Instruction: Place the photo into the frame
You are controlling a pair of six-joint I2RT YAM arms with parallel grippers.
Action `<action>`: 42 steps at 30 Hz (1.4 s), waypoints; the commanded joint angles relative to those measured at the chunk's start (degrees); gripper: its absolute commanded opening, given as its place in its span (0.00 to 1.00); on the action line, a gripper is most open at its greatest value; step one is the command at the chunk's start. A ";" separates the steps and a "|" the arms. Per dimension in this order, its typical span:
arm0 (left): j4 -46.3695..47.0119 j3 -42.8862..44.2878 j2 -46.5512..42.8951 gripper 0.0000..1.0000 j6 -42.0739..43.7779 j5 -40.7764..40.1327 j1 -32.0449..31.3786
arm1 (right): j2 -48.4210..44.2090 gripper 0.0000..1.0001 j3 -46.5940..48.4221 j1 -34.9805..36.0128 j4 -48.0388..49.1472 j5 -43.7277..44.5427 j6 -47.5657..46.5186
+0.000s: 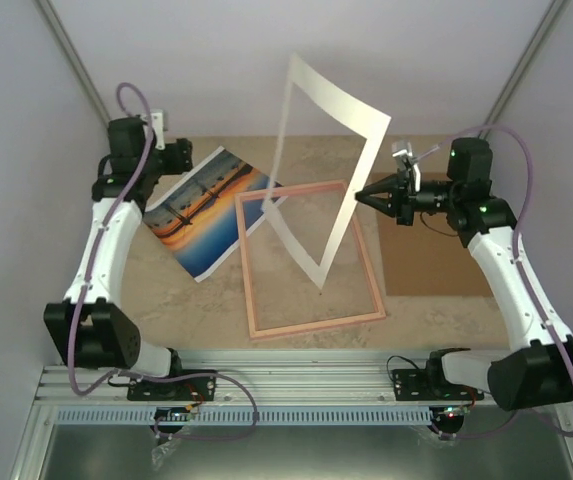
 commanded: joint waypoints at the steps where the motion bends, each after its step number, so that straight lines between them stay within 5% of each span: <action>1: 3.82 -1.81 -6.83 0.80 -2.59 -0.05 1.16 | -1.58 0.01 3.72 6.15 -3.42 -2.50 -3.46; 10: 3.90 -2.35 -7.25 0.81 -4.21 0.13 6.10 | 4.22 0.01 4.89 15.00 -16.21 -0.44 -10.57; 17: 4.38 -3.54 -6.63 0.81 -3.61 0.26 6.14 | 21.77 0.00 11.65 15.10 -35.39 12.03 -25.97; 28: 5.68 -6.22 -5.77 0.81 -2.84 1.10 6.10 | 38.24 0.01 20.19 11.85 -37.16 29.96 -26.10; 42: 5.98 -6.54 -3.35 0.81 -3.04 3.11 6.16 | 52.89 0.01 32.57 5.68 -41.70 35.25 -27.57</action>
